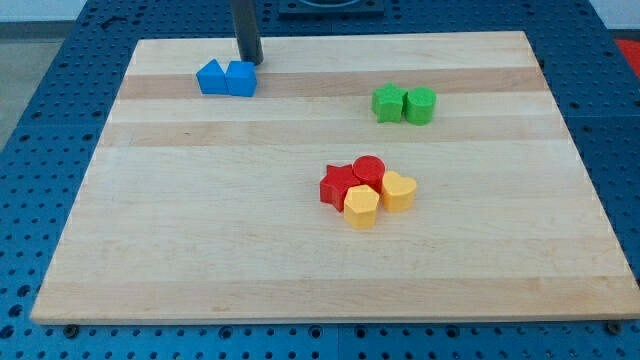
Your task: Separate the blue cube from the blue triangle
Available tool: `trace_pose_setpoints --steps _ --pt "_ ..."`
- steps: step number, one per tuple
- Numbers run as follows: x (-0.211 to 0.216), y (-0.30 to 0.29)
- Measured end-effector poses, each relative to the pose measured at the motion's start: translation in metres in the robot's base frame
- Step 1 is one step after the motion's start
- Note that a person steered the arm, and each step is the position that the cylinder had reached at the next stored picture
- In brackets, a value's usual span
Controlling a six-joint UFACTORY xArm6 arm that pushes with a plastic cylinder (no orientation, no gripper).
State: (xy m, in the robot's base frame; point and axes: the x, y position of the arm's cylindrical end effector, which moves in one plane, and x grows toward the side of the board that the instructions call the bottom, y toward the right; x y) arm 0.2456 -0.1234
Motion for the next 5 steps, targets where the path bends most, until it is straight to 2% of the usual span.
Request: trace_pose_setpoints --steps 2,4,5 --pt "0.046 -0.001" --pt "0.061 -0.060" --pt "0.083 -0.058"
